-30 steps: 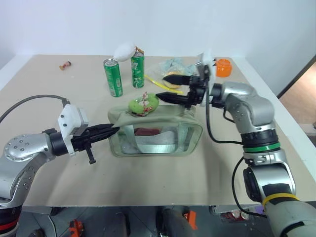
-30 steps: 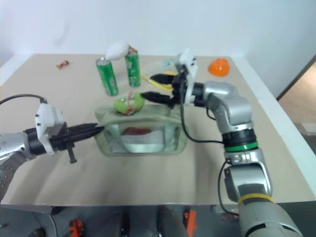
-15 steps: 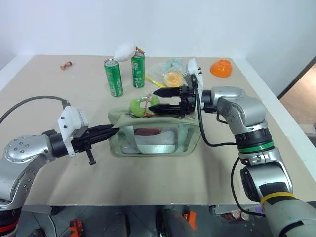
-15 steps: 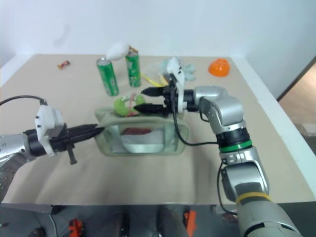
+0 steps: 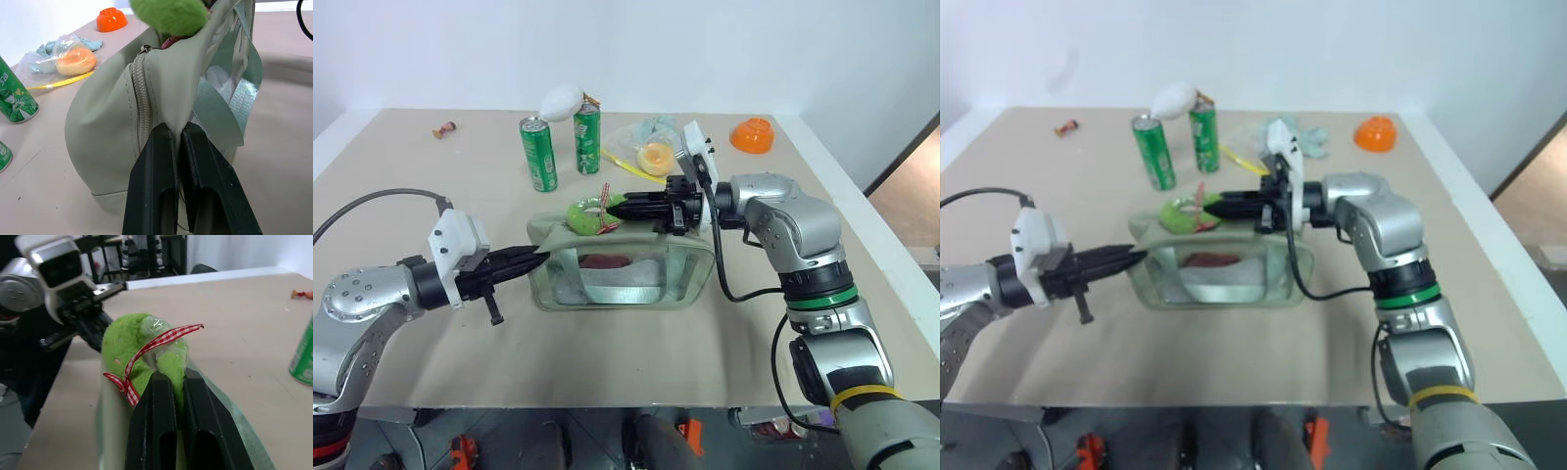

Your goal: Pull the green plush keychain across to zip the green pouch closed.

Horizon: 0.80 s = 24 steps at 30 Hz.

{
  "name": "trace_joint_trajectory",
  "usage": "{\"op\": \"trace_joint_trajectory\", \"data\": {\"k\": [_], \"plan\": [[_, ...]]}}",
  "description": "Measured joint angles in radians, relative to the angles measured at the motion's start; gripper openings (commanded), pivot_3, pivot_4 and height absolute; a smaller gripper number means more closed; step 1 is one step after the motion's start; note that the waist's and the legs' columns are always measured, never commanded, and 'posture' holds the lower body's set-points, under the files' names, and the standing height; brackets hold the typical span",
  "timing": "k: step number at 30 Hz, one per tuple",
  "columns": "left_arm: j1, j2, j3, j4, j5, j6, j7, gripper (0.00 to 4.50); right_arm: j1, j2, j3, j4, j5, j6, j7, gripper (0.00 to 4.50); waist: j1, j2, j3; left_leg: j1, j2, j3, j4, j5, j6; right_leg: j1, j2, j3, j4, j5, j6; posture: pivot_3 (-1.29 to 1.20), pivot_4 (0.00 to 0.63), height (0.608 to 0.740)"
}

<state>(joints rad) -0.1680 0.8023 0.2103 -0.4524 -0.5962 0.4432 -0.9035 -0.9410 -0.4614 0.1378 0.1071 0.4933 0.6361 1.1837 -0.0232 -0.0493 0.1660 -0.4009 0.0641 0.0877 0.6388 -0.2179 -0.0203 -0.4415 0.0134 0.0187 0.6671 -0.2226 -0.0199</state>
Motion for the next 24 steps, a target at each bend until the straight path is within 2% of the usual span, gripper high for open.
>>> {"op": "trace_joint_trajectory", "data": {"k": [10,24], "plan": [[-0.019,-0.005,-0.016,0.008,0.007,0.009,0.045,0.0,0.031,-0.054,-0.135,-0.069,0.034,-0.04,-0.073,0.05,0.001,0.0,0.0,0.0,0.0,0.0,0.0,0.0,0.0,0.0,0.0,0.0,0.0,0.0,0.0,0.0,0.15,0.74],[-0.068,-0.029,-0.04,0.049,0.037,0.008,0.065,0.0,0.088,-0.171,-0.182,-0.107,0.032,-0.073,-0.12,0.05,0.002,0.0,0.0,-0.001,-0.001,0.0,0.0,0.0,0.0,0.0,-0.001,0.0,0.0,0.0,0.0,0.0,0.15,0.74]]}}
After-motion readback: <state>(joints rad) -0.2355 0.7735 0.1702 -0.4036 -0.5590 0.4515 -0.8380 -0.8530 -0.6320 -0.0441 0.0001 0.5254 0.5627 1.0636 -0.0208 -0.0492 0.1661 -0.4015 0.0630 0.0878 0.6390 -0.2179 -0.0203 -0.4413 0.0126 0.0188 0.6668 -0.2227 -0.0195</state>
